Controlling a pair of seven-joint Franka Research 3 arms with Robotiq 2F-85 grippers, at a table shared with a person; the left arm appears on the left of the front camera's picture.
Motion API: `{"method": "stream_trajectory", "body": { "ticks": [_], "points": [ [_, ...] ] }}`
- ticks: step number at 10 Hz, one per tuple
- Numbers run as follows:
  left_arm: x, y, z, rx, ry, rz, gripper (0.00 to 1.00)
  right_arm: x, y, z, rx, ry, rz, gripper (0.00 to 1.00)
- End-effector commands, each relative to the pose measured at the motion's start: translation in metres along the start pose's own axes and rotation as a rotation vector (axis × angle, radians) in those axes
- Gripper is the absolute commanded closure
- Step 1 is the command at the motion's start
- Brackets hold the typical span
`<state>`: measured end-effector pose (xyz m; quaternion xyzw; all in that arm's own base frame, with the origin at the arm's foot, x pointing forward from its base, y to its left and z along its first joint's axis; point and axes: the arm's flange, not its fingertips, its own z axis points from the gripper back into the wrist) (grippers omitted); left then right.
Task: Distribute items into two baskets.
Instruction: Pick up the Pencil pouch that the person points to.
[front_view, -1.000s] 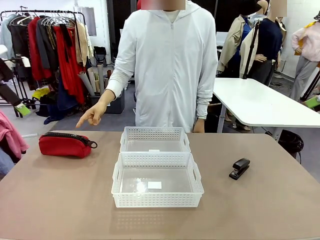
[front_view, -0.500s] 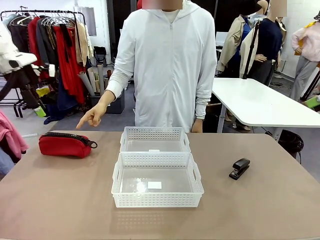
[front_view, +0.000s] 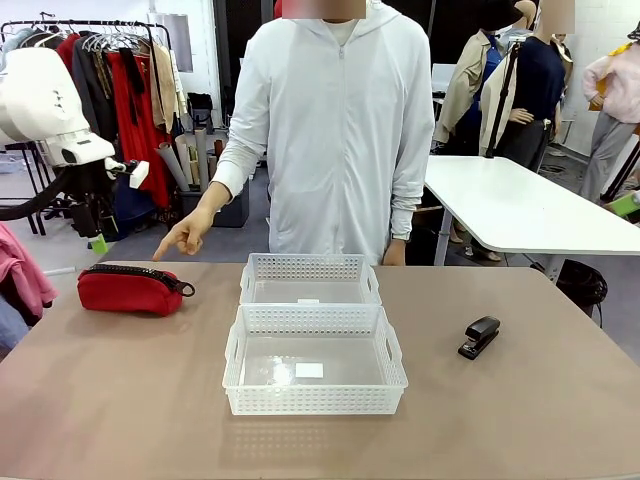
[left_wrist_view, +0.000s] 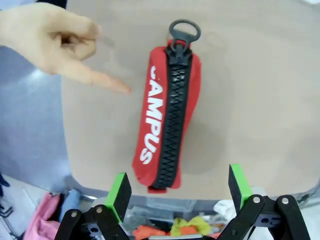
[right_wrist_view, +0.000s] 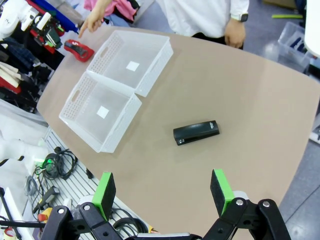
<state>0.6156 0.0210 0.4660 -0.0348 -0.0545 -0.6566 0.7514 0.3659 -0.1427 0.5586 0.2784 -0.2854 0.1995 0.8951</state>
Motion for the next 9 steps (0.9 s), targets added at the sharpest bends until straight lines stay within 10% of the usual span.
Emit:
{"method": "stream_trajectory", "body": {
  "ticks": [1, 9],
  "points": [
    [-0.011, 0.025, -0.005, 0.041, -0.002, -0.069, 0.00, 0.001, 0.001, 0.000, 0.003, -0.002, 0.004, 0.00],
    [0.002, 0.038, -0.035, -0.084, -0.028, -0.139, 0.00, 0.001, 0.001, 0.000, 0.003, -0.002, 0.004, 0.00]
  ]
}}
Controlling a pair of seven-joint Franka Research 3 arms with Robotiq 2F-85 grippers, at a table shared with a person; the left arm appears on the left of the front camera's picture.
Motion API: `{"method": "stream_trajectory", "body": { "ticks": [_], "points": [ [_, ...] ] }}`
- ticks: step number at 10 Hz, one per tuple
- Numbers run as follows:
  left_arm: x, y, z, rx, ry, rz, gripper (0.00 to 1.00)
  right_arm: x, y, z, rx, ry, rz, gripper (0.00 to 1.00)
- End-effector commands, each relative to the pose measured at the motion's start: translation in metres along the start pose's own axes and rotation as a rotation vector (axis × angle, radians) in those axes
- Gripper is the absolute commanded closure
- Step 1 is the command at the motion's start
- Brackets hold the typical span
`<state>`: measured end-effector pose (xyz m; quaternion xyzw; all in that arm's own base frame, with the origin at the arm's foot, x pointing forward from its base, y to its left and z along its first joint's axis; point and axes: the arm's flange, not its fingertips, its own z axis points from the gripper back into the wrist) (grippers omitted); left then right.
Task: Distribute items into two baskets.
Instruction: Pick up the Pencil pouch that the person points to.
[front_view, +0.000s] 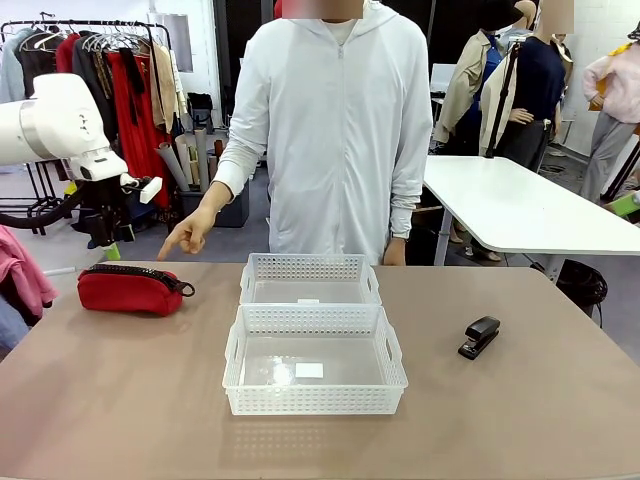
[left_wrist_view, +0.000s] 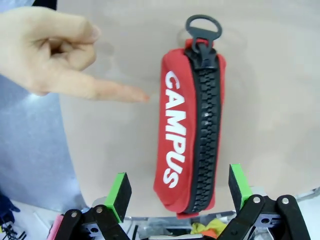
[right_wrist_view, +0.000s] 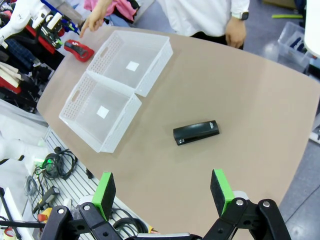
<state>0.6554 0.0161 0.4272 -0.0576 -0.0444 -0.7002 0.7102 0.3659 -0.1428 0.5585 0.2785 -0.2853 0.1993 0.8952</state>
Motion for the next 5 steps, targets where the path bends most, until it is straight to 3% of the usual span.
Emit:
{"method": "stream_trajectory", "body": {
  "ticks": [1, 5],
  "points": [
    [-0.002, -0.006, 0.000, -0.042, -0.008, -0.034, 0.00, 0.001, 0.001, 0.000, 0.003, -0.003, 0.004, 0.00],
    [-0.004, -0.011, -0.027, -0.063, -0.006, -0.046, 0.00, 0.001, 0.001, 0.000, 0.003, -0.003, 0.004, 0.00]
  ]
}}
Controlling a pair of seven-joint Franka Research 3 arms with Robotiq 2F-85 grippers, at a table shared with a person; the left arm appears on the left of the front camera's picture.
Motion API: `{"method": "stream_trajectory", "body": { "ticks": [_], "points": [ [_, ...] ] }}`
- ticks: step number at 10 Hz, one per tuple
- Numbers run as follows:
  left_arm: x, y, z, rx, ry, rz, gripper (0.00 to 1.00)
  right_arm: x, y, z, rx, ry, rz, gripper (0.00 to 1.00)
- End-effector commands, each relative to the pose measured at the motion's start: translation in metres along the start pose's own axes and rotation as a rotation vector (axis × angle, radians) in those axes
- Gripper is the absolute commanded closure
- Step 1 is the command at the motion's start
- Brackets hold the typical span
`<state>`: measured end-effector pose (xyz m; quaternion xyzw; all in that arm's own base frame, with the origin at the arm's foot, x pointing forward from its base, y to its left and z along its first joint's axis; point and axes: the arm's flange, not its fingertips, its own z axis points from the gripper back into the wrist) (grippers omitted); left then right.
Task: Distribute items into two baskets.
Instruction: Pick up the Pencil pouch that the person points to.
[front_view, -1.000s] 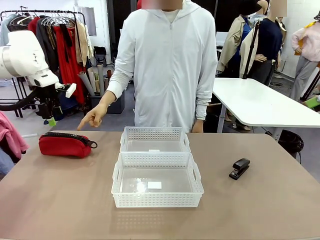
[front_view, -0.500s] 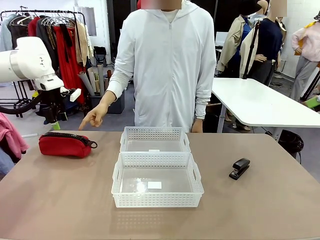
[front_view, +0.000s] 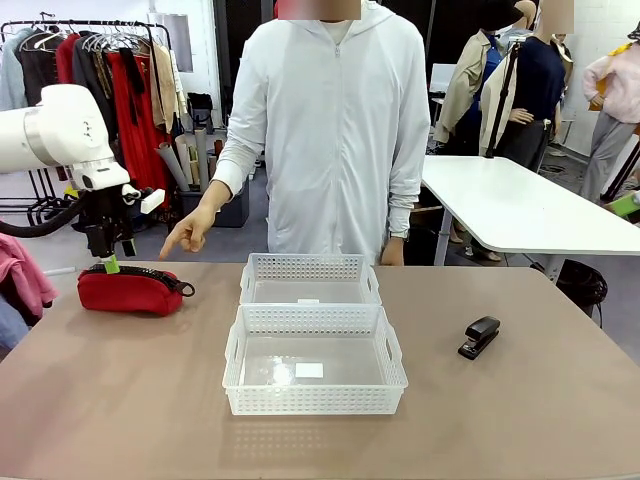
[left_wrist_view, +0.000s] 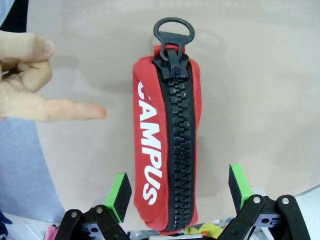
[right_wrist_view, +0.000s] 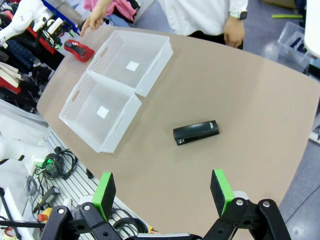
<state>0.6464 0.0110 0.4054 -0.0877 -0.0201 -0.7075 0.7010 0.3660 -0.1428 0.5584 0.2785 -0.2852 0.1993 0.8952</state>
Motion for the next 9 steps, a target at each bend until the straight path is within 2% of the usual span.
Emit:
{"method": "stream_trajectory", "body": {
  "ticks": [1, 5, 9],
  "points": [
    [-0.008, -0.003, -0.011, 0.030, 0.005, -0.027, 0.00, 0.001, 0.001, 0.000, 0.003, -0.003, 0.004, 0.00],
    [-0.009, -0.008, -0.038, 0.036, 0.011, -0.028, 0.00, 0.001, 0.001, 0.000, 0.003, -0.003, 0.004, 0.00],
    [-0.010, -0.013, -0.061, -0.010, 0.017, -0.008, 0.00, 0.001, 0.001, 0.000, 0.003, -0.003, 0.004, 0.00]
  ]
}}
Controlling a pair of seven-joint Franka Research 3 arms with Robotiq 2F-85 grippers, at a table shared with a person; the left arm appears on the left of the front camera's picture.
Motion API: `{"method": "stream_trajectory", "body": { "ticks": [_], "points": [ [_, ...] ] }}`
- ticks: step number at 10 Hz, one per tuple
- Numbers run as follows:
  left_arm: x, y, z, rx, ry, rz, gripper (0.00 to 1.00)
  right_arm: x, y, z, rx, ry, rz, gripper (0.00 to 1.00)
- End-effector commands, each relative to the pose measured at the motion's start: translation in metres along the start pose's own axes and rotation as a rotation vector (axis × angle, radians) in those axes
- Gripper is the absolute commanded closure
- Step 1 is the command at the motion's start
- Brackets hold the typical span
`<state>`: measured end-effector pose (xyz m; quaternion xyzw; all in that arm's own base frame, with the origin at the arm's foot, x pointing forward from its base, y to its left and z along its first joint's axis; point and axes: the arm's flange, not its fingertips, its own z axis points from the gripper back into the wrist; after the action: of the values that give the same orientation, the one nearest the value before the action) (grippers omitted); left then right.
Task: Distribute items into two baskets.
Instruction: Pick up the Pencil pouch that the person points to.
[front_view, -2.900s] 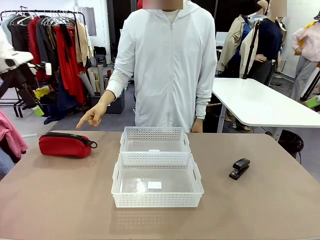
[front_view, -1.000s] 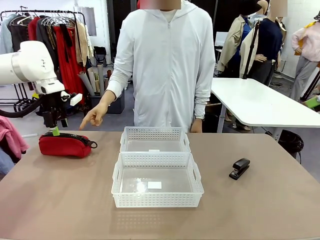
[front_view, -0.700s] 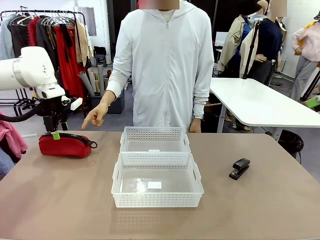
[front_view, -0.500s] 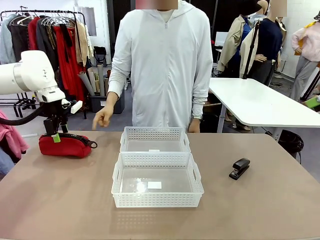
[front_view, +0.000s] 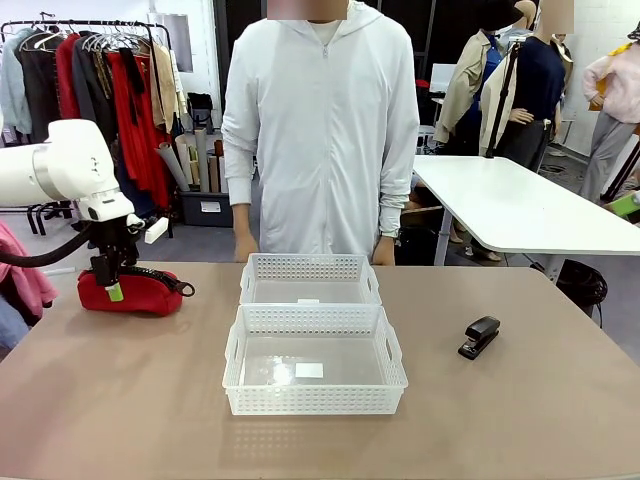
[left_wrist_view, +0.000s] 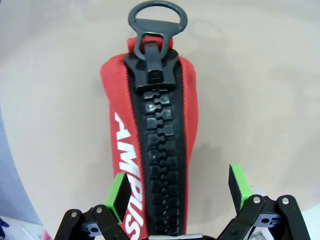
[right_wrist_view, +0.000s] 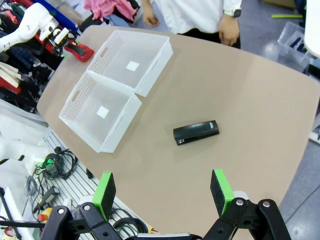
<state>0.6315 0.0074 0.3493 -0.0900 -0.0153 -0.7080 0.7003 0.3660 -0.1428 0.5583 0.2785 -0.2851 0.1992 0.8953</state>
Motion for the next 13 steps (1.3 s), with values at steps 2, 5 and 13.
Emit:
{"method": "stream_trajectory", "body": {
  "ticks": [2, 5, 13],
  "points": [
    [-0.0029, -0.0031, -0.0047, -0.002, 0.010, -0.001, 0.00, 0.0008, 0.0015, 0.0004, 0.003, -0.003, 0.004, 0.00],
    [0.0006, -0.0033, -0.0053, 0.005, 0.018, -0.003, 0.32, 0.0008, 0.0015, 0.0004, 0.003, -0.003, 0.004, 0.00],
    [-0.0013, -0.0038, -0.0063, -0.005, 0.020, 0.025, 1.00, 0.0008, 0.0015, 0.0004, 0.003, -0.003, 0.004, 0.00]
  ]
}}
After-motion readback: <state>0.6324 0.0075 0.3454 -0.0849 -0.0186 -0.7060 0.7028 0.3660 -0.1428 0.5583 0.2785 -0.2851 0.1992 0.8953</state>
